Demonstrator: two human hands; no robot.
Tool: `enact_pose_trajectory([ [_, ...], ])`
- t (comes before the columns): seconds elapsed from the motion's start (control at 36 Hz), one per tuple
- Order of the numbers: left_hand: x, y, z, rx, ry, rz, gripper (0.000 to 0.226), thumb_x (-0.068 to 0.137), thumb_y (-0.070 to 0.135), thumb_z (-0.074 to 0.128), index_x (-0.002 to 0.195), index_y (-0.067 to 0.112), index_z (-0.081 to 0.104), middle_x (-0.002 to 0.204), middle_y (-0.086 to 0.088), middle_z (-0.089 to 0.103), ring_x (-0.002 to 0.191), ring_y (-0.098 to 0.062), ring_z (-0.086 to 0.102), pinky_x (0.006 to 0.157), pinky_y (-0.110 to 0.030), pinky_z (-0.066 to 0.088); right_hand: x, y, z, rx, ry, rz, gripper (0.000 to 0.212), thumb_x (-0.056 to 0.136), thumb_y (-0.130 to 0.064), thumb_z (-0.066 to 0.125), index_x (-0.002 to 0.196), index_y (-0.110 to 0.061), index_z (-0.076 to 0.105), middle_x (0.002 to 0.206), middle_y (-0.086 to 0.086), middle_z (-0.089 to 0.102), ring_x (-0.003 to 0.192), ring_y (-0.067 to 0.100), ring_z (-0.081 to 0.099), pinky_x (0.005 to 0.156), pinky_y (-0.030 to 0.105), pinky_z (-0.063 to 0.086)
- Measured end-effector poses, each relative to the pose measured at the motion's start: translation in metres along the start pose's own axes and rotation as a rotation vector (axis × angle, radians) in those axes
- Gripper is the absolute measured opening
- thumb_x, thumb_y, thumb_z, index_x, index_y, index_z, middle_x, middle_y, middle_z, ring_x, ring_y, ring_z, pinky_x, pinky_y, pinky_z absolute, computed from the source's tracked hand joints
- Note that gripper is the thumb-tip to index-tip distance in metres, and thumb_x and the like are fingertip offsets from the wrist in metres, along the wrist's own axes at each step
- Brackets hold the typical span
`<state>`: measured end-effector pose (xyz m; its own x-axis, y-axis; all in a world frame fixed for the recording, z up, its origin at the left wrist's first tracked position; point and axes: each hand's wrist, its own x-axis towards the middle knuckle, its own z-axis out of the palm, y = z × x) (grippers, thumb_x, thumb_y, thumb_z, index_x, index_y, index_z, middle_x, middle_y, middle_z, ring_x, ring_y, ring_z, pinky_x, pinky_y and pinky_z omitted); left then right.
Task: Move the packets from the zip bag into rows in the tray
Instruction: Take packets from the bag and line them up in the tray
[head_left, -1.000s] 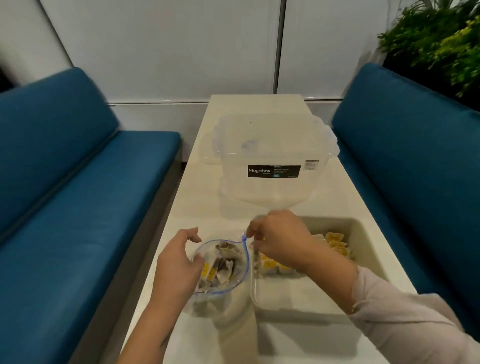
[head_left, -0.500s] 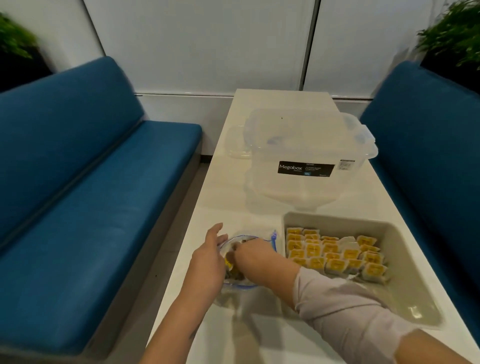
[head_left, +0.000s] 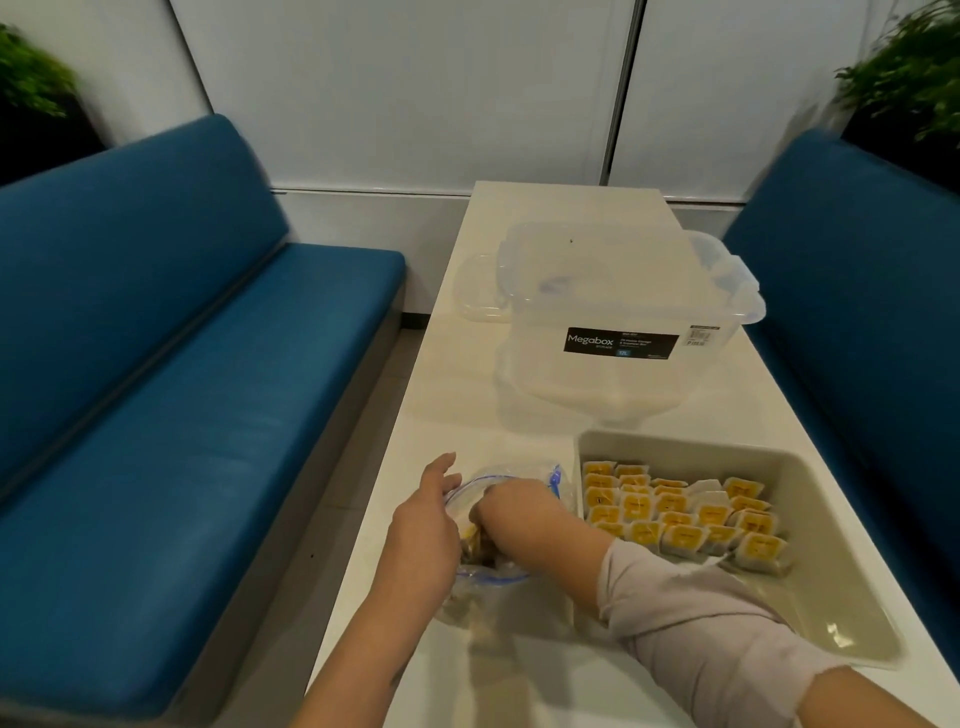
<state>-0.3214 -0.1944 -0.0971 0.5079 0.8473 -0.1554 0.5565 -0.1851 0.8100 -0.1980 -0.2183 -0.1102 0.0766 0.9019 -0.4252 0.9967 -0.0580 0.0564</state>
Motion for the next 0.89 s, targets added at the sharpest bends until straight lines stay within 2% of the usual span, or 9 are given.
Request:
enact_pose_trajectory([
  [0.28, 0.000, 0.003, 0.000, 0.016, 0.021, -0.004, 0.071, 0.084, -0.014, 0.033, 0.140, 0.030, 0.035, 0.133, 0.006, 0.054, 0.099, -0.008, 0.052, 0.081, -0.018, 0.039, -0.032, 0.011, -0.015, 0.339, 0.166, 0.039, 0.017, 0.093, -0.022, 0.050, 0.086, -0.014, 0.063, 0.078, 0.006, 0.055, 0.076, 0.025, 0.049, 0.065, 0.030, 0.035],
  [0.36, 0.000, 0.004, 0.000, 0.021, 0.020, 0.004, 0.072, 0.082, -0.015, 0.035, 0.140, 0.029, 0.036, 0.134, 0.006, 0.053, 0.098, -0.008, 0.052, 0.077, -0.015, 0.038, -0.042, 0.017, -0.019, 0.490, 0.205, 0.073, 0.025, 0.092, -0.028, 0.051, 0.100, -0.015, 0.071, 0.091, 0.008, 0.069, 0.086, 0.025, 0.059, 0.074, 0.033, 0.048],
  [0.44, 0.000, 0.002, -0.001, 0.008, 0.020, 0.022, 0.067, 0.086, -0.012, 0.038, 0.138, 0.029, 0.038, 0.133, 0.008, 0.053, 0.089, 0.000, 0.053, 0.062, -0.003, 0.039, -0.055, 0.024, -0.023, 0.659, 0.259, 0.092, 0.025, 0.092, -0.029, 0.055, 0.108, -0.018, 0.071, 0.100, 0.004, 0.071, 0.091, 0.019, 0.062, 0.074, 0.028, 0.046],
  [0.5, -0.001, 0.003, -0.002, 0.001, 0.032, 0.061, 0.057, 0.090, -0.005, 0.044, 0.137, 0.029, 0.040, 0.134, 0.009, 0.053, 0.098, 0.002, 0.054, 0.073, -0.002, 0.038, -0.061, 0.026, -0.025, 0.772, 0.313, 0.119, 0.022, 0.090, -0.030, 0.059, 0.104, -0.019, 0.072, 0.095, 0.002, 0.071, 0.085, 0.017, 0.063, 0.069, 0.025, 0.045],
  [0.58, -0.003, 0.008, -0.003, 0.006, 0.108, 0.122, 0.050, 0.090, 0.006, 0.055, 0.135, 0.026, 0.044, 0.135, 0.011, 0.052, 0.123, -0.005, 0.048, 0.094, -0.015, 0.035, -0.066, 0.028, -0.030, 0.915, 0.411, 0.161, 0.018, 0.089, -0.032, 0.062, 0.099, -0.022, 0.072, 0.086, -0.001, 0.070, 0.078, 0.014, 0.062, 0.068, 0.025, 0.046],
  [0.67, -0.008, 0.021, -0.007, -0.034, 0.261, 0.179, 0.044, 0.090, 0.009, 0.058, 0.130, 0.024, 0.049, 0.123, 0.017, 0.051, 0.119, -0.003, 0.047, 0.096, -0.018, 0.037, -0.068, 0.028, -0.036, 1.068, 0.528, 0.199, 0.012, 0.088, -0.030, 0.063, 0.089, -0.021, 0.071, 0.070, -0.002, 0.064, 0.062, 0.009, 0.054, 0.062, 0.025, 0.043],
  [0.75, -0.015, 0.038, -0.010, -0.161, 0.353, 0.199, 0.030, 0.091, 0.010, 0.055, 0.117, 0.024, 0.056, 0.109, 0.019, 0.055, 0.105, 0.001, 0.054, 0.087, -0.012, 0.041, -0.069, 0.026, -0.041, 1.181, 0.671, 0.232, 0.010, 0.087, -0.028, 0.065, 0.079, -0.024, 0.069, 0.074, -0.004, 0.068, 0.067, 0.008, 0.057, 0.068, 0.027, 0.045],
  [0.83, -0.018, 0.049, -0.008, -0.234, 0.263, 0.166, 0.019, 0.094, 0.018, 0.052, 0.106, 0.031, 0.059, 0.097, 0.022, 0.060, 0.093, 0.002, 0.059, 0.072, -0.006, 0.042, -0.073, 0.019, -0.046, 1.210, 0.804, 0.283, 0.009, 0.086, -0.029, 0.066, 0.078, -0.028, 0.069, 0.074, -0.012, 0.067, 0.075, 0.003, 0.062, 0.071, 0.020, 0.047],
  [0.89, -0.019, 0.052, -0.003, -0.404, 0.096, 0.119, 0.017, 0.097, 0.028, 0.047, 0.103, 0.036, 0.062, 0.100, 0.019, 0.066, 0.096, -0.001, 0.063, 0.080, -0.018, 0.048, -0.075, 0.012, -0.047, 1.176, 0.865, 0.292, 0.008, 0.085, -0.031, 0.066, 0.078, -0.029, 0.071, 0.074, -0.014, 0.068, 0.076, 0.000, 0.063, 0.072, 0.019, 0.048],
])
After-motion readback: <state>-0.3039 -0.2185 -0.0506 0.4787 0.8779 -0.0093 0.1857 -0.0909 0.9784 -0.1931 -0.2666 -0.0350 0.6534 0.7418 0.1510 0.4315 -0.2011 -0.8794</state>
